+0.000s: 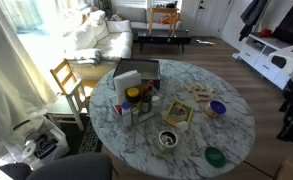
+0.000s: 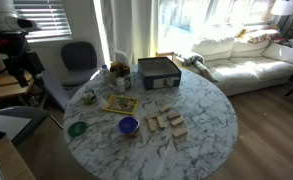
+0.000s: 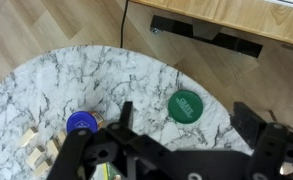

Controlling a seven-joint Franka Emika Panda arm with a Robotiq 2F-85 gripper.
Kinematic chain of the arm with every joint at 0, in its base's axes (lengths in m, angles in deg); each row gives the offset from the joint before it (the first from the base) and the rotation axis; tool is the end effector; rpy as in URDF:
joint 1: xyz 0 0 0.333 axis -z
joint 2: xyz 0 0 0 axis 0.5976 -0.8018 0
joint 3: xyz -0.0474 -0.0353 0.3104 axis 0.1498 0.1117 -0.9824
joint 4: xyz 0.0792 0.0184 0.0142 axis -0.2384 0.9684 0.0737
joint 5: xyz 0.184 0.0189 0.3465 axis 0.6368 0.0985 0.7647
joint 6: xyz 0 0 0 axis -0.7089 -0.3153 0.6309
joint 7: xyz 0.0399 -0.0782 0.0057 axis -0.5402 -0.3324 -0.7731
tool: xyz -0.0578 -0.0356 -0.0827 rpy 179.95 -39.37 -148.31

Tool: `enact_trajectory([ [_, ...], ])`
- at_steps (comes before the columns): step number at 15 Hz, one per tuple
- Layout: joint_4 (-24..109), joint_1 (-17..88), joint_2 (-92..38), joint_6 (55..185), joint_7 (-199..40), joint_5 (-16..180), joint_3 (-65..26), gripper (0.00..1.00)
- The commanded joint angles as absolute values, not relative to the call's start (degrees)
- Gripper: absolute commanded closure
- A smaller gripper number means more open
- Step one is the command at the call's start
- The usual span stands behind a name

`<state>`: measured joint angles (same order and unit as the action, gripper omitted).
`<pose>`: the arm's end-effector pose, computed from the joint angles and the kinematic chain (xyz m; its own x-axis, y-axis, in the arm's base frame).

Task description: Scoop up the contents in the can and put the scoop on the table

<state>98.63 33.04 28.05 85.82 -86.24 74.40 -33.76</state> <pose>0.3200 0.0657 0.4594 0.9501 0.2508 -0.1857 0.2953 -0.9151 0.2747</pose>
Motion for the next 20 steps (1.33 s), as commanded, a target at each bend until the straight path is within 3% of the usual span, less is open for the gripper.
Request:
enact_trajectory([
  [1, 98.52, 31.5, 27.84, 85.56, -85.46, 73.67, -32.47, 0.0],
  [10, 97.5, 32.5, 24.7, 87.18, -80.08, 76.34, -32.82, 0.0],
  [17, 97.35, 34.34, 6.91, 113.8, -60.41, 84.02, -34.47, 0.0],
  [18, 98.53, 33.32, 13.18, 107.86, -64.63, 82.18, -33.7, 0.0],
  [20, 98.31, 33.51, 8.6, 112.93, -61.86, 82.61, -33.69, 0.0],
])
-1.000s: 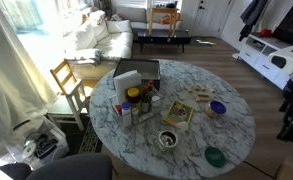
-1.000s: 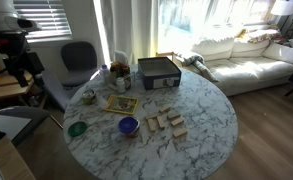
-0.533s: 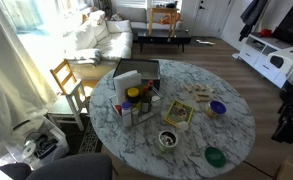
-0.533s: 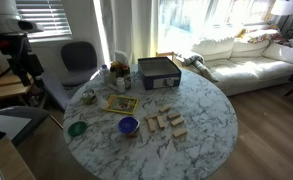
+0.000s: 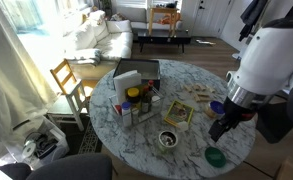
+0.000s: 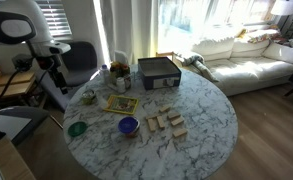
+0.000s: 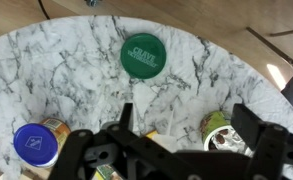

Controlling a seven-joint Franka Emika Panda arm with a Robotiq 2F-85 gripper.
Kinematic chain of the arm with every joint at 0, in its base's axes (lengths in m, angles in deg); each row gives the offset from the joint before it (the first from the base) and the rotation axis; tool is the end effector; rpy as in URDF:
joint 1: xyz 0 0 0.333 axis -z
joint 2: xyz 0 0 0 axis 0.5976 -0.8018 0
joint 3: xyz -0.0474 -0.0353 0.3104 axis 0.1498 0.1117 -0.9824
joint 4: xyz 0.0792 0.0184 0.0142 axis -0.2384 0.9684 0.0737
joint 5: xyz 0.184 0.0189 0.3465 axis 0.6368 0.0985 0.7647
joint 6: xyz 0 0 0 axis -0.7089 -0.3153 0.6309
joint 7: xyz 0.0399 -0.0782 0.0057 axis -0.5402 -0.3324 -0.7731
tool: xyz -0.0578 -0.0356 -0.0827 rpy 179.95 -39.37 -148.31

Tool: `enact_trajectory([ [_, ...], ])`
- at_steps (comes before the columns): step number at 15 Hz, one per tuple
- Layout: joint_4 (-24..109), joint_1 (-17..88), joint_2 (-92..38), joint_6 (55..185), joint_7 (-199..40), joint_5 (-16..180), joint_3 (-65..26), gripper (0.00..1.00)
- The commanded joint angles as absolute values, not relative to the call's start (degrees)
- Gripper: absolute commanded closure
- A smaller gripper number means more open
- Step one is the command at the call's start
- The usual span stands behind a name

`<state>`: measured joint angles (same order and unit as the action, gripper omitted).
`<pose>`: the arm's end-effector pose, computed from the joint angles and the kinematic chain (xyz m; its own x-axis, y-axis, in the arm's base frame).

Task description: Scoop up the contents in the can and put the scoop on the table

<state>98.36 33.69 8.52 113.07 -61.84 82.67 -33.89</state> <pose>0.3990 0.0938 0.3703 0.9908 -0.1355 0.0067 -0.1355 -0.9862 0.0950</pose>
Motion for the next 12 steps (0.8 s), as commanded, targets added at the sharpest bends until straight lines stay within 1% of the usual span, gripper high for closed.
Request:
enact_trajectory([
  [1, 97.98, 33.54, 7.23, 113.62, -61.33, 82.67, -33.65, 0.0],
  [4, 97.2, 33.57, 6.55, 113.7, -60.8, 82.8, -33.63, 0.0],
  [5, 96.9, 33.9, 4.58, 114.41, -59.54, 82.89, -33.73, 0.0],
  [8, 96.84, 34.31, -1.66, 121.66, -58.44, 85.66, -32.43, 0.0],
  [12, 96.16, 35.02, -10.45, 134.56, -57.73, 84.33, -31.14, 0.0],
])
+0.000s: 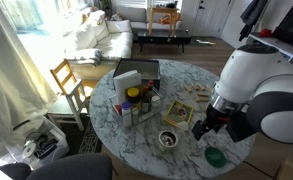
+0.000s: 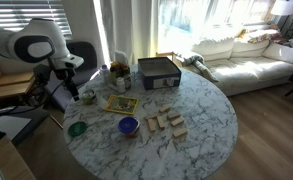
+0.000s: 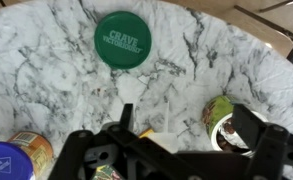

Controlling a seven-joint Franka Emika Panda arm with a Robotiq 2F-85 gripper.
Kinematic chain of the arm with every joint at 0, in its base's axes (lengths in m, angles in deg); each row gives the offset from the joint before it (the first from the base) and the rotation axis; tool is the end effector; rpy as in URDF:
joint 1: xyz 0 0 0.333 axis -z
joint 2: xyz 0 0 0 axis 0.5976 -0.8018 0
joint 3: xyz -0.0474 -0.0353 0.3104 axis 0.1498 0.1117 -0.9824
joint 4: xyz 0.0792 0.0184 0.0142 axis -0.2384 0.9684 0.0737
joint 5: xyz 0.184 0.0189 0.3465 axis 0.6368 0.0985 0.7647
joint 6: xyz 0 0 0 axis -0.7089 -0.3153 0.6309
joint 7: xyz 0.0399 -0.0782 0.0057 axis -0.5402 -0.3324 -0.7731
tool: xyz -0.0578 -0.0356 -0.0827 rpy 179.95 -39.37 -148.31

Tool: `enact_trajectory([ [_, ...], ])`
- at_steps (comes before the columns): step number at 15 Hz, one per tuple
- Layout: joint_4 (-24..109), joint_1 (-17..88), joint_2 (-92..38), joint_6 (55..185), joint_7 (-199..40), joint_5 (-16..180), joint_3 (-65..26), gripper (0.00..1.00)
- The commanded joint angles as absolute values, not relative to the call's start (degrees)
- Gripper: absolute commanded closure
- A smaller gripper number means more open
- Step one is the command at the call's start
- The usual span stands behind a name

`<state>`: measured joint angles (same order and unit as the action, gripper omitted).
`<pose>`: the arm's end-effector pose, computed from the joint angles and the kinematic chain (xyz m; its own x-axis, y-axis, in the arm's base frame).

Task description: Scoop up the contents in the can and put the scoop on the table

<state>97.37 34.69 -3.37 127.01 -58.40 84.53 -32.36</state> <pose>0.4350 0.0846 0.3119 0.9684 -0.2468 0.0363 -0.2473 -0.9689 0.0092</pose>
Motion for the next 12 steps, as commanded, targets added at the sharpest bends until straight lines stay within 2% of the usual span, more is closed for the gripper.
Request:
enact_trajectory([
  [1, 95.86, 35.21, -12.8, 138.48, -58.25, 83.24, -30.46, 0.0],
  [4, 94.07, 34.61, -19.25, 146.03, -61.09, 82.76, -28.46, 0.0],
  [5, 96.33, 33.71, -14.26, 142.48, -60.06, 84.17, -28.5, 0.0],
  [12, 95.54, 33.2, -15.77, 144.04, -60.25, 84.64, -27.95, 0.0],
])
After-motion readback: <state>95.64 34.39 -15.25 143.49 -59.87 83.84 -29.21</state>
